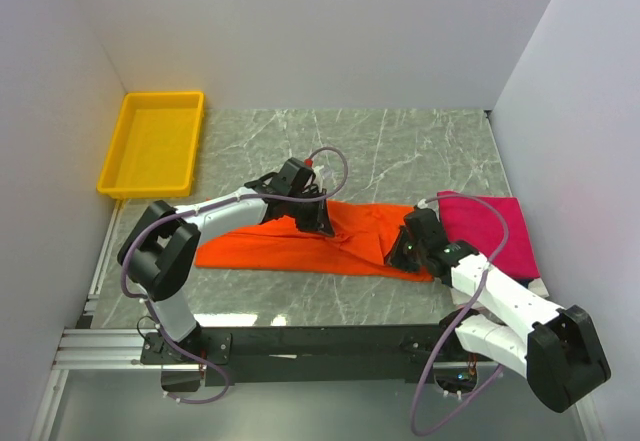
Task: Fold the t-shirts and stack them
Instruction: Fold the tshirt
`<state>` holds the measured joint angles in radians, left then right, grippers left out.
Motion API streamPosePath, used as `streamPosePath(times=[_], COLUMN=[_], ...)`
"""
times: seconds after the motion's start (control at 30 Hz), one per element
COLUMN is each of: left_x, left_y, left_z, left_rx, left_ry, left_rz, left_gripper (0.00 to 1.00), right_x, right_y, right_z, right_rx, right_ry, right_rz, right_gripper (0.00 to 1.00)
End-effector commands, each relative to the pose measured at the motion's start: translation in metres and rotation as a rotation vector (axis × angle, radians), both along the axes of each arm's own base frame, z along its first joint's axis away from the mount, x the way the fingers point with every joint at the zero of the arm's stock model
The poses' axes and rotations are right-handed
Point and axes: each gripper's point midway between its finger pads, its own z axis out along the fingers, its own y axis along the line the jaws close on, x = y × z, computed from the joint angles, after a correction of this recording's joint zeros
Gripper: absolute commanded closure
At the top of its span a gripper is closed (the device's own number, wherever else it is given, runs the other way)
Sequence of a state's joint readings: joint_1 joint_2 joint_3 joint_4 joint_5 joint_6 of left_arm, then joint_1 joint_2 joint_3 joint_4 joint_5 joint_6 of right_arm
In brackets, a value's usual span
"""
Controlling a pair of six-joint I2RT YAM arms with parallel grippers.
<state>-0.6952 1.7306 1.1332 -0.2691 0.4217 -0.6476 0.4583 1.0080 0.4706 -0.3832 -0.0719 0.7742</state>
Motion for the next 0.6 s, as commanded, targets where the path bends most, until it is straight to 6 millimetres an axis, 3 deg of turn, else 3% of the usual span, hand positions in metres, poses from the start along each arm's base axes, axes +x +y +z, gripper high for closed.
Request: streamPosePath(times=[0.0,0.1,0.2,0.23,0.3,0.4,0.57], left_x=[0.003,0.0,0.001,0.002,0.006,0.026,0.069], left_y=[-0.002,0.003,0.012,0.016,0.022,0.045,0.141], left_z=[0.004,-0.002,-0.004,-0.004,0.006,0.019,0.021], left_rx=[0.01,0.039,0.076,0.083,0.081,0.12,0.29], left_ry=[0.001,0.019,0.007,0.002,-0.027,-0.078,-0.094], left_rz=[0.003,0.006,0.031,0.042,0.072,0.209,0.616], left_gripper=[0.99,0.92,0.65,0.51,0.41,0.39,0.45], right_x=[-0.001,0.001,0.002,0.003,0.003,0.008,0.036], right_y=[-0.002,-0.002,-0.009,-0.013,-0.016,-0.02,-0.013], right_z=[-0.002,0.0,0.004,0.004,0.01,0.026,0.055], right_rx=[-0.004,-0.004,-0.025,-0.042,-0.048,-0.055,-0.066], right_ry=[0.0,-0.008,-0.023,-0.03,-0.039,-0.077,-0.159], right_rz=[-0.028,-0.038,-0.062,-0.079,-0.097,-0.122,-0.106], right_gripper=[0.9,0.8,0.66,0.6,0.52,0.5,0.48])
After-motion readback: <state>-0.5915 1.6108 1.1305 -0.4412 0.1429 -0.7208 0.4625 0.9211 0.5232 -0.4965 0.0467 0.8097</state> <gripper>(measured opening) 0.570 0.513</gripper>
